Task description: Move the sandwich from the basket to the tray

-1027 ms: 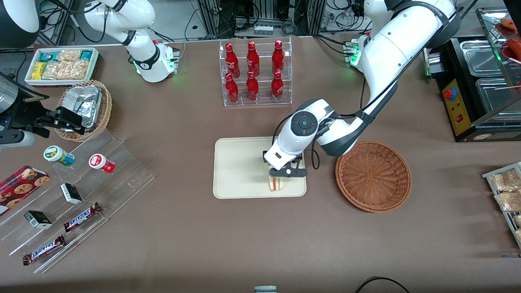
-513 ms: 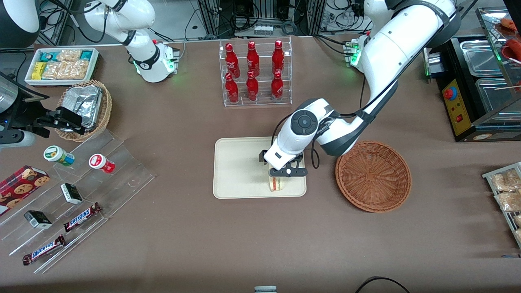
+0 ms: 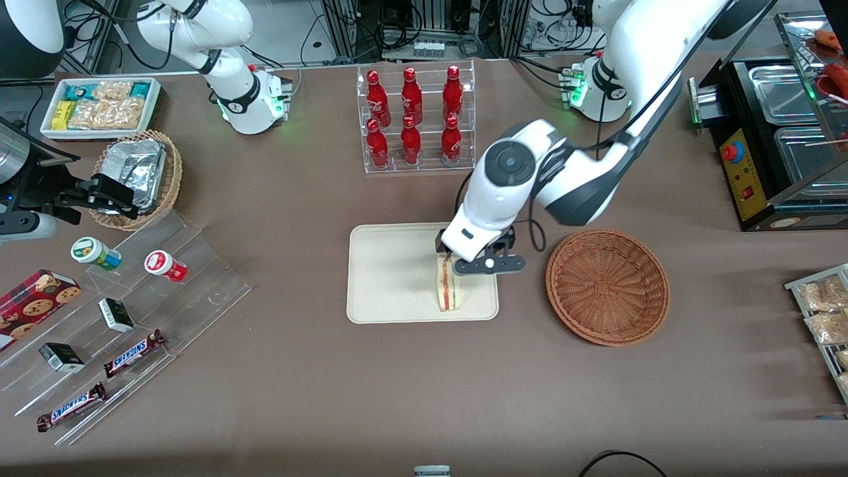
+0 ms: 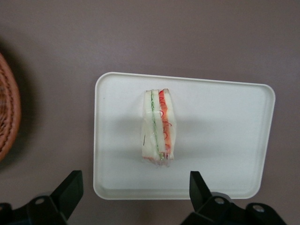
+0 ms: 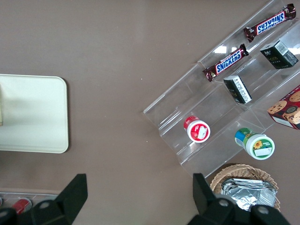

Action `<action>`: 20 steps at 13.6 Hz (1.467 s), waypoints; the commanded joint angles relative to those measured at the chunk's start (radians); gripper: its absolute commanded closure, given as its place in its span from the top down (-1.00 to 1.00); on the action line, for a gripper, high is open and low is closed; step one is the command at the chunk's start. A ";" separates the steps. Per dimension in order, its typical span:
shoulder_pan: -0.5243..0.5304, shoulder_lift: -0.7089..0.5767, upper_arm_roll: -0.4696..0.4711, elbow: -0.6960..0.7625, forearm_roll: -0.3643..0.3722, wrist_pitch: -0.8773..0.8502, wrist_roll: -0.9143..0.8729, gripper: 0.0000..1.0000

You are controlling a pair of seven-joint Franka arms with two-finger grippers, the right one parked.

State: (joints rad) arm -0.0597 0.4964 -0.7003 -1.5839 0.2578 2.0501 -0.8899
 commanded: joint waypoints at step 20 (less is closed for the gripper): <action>0.104 -0.453 0.469 0.104 -0.221 -0.740 0.766 1.00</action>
State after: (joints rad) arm 0.0192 0.0648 -0.2292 -1.4515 0.0449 1.3336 -0.1432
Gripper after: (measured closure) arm 0.000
